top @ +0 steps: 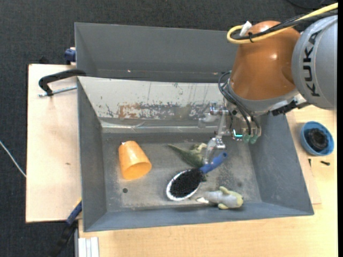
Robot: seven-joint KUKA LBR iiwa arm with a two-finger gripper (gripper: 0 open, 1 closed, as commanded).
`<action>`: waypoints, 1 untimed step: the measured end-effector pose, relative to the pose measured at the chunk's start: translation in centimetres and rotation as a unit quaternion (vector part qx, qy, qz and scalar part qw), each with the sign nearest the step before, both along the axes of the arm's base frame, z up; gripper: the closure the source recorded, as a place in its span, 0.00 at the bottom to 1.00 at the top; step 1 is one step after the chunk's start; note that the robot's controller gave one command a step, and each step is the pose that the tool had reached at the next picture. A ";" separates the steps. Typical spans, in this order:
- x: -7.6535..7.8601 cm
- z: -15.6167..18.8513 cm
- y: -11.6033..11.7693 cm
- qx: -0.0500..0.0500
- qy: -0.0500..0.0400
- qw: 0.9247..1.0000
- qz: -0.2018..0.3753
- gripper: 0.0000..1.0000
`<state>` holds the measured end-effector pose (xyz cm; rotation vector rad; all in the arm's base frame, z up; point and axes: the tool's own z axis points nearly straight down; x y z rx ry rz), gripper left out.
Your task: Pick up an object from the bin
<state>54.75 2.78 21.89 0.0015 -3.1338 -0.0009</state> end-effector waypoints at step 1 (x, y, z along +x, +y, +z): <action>-3.5 -12.4 1.7 0.002 -0.008 0.998 -0.066 0.00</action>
Offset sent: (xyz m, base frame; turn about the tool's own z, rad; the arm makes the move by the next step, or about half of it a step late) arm -0.0419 0.0145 -0.1413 0.1376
